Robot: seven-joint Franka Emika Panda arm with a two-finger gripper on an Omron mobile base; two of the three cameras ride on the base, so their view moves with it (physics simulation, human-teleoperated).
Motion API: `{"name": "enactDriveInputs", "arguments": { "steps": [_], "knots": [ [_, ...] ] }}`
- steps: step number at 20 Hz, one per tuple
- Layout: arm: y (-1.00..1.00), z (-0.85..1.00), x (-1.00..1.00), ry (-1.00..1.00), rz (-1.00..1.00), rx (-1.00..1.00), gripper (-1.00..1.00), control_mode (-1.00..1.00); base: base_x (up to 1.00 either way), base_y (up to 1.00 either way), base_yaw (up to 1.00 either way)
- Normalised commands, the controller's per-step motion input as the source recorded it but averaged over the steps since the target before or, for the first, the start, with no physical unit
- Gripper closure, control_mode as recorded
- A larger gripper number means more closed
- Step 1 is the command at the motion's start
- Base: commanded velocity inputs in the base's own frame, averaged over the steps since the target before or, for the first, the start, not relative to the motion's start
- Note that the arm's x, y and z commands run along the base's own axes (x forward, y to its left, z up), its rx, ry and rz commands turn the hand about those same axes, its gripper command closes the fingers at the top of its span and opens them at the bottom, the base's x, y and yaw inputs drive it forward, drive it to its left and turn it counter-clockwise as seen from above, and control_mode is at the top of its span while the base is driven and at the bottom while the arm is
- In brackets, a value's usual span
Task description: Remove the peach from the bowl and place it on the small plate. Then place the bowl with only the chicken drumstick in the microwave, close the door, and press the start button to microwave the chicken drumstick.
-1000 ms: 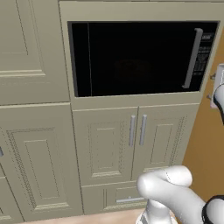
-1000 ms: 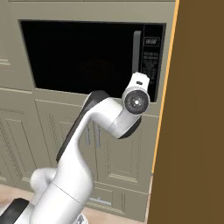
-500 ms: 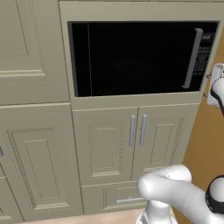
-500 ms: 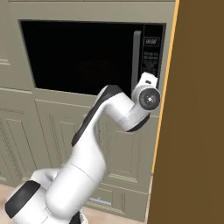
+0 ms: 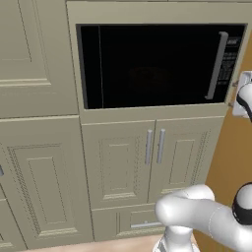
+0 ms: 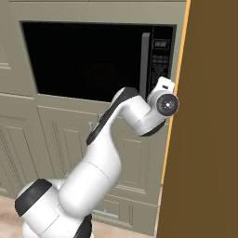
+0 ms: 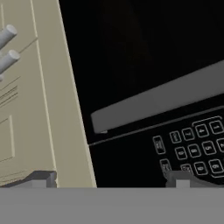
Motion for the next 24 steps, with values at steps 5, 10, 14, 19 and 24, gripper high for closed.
{"name": "enactDriveInputs", "arguments": {
  "steps": [5, 10, 14, 19, 24],
  "knots": [
    [-0.05, -0.12, 0.25, 0.0, 0.0, 0.0, -1.0, -1.0, 0.0, 0.0, 0.0],
    [0.0, -0.19, 0.26, 0.0, 0.0, 0.0, -1.0, -1.0, 0.0, 0.0, 0.0],
    [0.0, -0.03, 0.34, 0.0, 0.0, 0.0, -1.0, -1.0, 0.0, 0.0, 0.0],
    [-0.03, 0.0, 0.41, 0.0, 0.0, 0.01, -1.0, -1.0, 0.0, 0.0, 0.0],
    [-0.27, 0.0, 0.2, 0.0, 0.0, 0.01, -1.0, -1.0, 0.0, 0.0, 0.0]
  ]
}}
